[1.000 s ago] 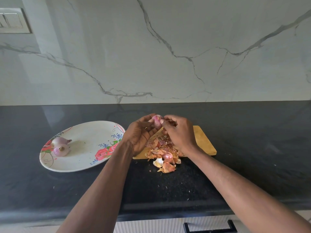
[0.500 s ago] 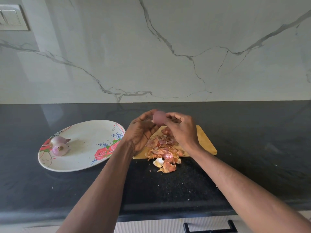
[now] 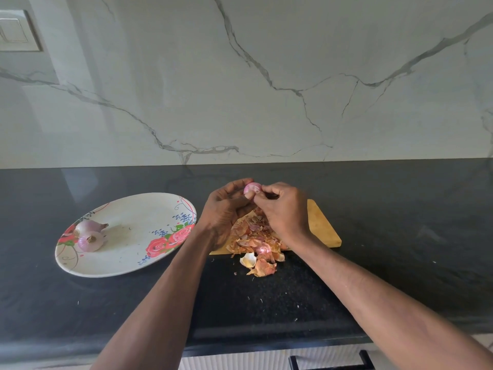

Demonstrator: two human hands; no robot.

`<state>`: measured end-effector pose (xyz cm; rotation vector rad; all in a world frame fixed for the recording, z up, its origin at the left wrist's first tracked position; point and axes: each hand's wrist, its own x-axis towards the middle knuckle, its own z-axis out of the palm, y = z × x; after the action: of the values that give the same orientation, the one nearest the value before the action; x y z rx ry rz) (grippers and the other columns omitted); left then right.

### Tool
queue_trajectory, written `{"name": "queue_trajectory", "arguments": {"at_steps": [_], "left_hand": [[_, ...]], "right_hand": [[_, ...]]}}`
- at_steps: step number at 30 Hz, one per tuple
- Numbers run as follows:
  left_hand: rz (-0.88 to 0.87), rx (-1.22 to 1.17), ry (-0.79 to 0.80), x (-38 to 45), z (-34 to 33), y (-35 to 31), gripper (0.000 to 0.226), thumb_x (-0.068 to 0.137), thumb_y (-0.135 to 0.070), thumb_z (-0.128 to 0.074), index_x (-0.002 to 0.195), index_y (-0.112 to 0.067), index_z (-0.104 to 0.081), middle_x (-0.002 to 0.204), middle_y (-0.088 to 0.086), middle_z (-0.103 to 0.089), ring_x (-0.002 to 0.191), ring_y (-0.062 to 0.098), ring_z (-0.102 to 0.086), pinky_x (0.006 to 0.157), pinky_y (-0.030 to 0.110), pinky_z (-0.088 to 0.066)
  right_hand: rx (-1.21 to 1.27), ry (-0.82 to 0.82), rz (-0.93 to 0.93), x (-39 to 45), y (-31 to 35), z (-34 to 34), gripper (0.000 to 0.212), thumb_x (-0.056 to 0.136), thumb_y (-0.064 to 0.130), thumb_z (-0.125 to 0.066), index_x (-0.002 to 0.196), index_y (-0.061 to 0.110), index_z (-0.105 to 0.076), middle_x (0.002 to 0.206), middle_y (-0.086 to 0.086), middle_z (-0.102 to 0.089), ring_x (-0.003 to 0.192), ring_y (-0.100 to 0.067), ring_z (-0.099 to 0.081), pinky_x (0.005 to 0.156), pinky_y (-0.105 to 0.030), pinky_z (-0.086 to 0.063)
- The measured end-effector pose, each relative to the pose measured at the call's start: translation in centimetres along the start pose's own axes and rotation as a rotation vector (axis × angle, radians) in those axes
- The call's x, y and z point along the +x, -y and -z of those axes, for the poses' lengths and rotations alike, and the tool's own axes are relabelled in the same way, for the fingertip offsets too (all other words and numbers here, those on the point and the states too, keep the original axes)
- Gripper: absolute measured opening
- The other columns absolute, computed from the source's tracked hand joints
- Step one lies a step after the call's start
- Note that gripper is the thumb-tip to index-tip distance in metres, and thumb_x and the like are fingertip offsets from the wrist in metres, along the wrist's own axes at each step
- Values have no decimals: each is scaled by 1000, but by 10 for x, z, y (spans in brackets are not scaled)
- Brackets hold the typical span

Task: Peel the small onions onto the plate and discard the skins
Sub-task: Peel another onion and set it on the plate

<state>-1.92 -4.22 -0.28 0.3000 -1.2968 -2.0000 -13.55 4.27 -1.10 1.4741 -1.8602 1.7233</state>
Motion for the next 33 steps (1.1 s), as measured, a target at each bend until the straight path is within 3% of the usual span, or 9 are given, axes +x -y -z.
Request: {"name": "queue_trajectory", "arguments": {"at_steps": [4, 13, 18, 22, 24, 26, 29, 33], "left_hand": [[-34, 21, -7, 0, -2, 0, 36, 78, -2, -67, 115, -2, -67, 112, 15, -74, 104, 27, -71, 89, 34, -60], [-32, 17, -30, 0, 0, 2, 23, 91, 6, -60, 109, -2, -70, 107, 14, -75, 101, 26, -72, 84, 33, -61], [29, -60, 6, 0, 5, 0, 28, 88, 4, -61, 116, 3, -66, 115, 23, -70, 93, 27, -73, 84, 36, -62], [54, -107, 8, 2, 9, -3, 34, 84, 1, -62, 118, 3, -65, 120, 26, -68, 101, 33, -70, 90, 40, -59], [38, -107, 8, 2, 8, -3, 35, 83, 0, -63, 118, 2, -64, 119, 23, -69, 102, 32, -70, 90, 39, -59], [21, -98, 5, 3, 8, -2, 32, 86, -1, -62, 118, 2, -63, 117, 20, -71, 100, 28, -71, 92, 38, -59], [4, -81, 8, 4, 9, -2, 32, 90, -1, -61, 121, 3, -61, 120, 21, -69, 99, 27, -71, 98, 42, -54], [-10, -21, -32, 3, 6, 0, 39, 79, -8, -72, 115, 2, -64, 111, 19, -72, 89, 23, -72, 94, 39, -58]], "right_hand": [[-133, -35, 89, 2, -4, -5, 21, 85, 17, -79, 70, 3, -72, 64, -4, -63, 56, -19, -57, 46, -42, -47], [-273, -14, 272, 4, -7, -2, 18, 87, 10, -69, 71, 3, -63, 66, -4, -57, 52, -18, -49, 38, -38, -43], [-123, 0, 83, 6, -5, 2, 18, 89, 13, -70, 73, 5, -67, 67, -3, -64, 60, -21, -61, 52, -42, -53], [92, 46, -150, 7, -1, 12, 8, 93, 10, -67, 93, 10, -76, 79, 5, -71, 74, -12, -70, 63, -19, -56], [98, 90, -118, 7, 0, 14, 13, 94, 20, -70, 99, 11, -76, 83, 8, -71, 75, -4, -69, 65, -13, -53], [89, 142, -85, 7, 1, 12, 20, 89, 27, -75, 102, 12, -77, 86, 7, -74, 76, -4, -69, 66, -17, -56], [63, 119, -64, 7, -2, 9, 21, 87, 20, -76, 106, 9, -77, 94, 0, -76, 84, -8, -70, 73, -23, -58], [13, 96, -3, 7, -4, 7, 16, 91, 17, -72, 101, 6, -78, 92, -3, -76, 81, -9, -68, 68, -15, -53]]}}
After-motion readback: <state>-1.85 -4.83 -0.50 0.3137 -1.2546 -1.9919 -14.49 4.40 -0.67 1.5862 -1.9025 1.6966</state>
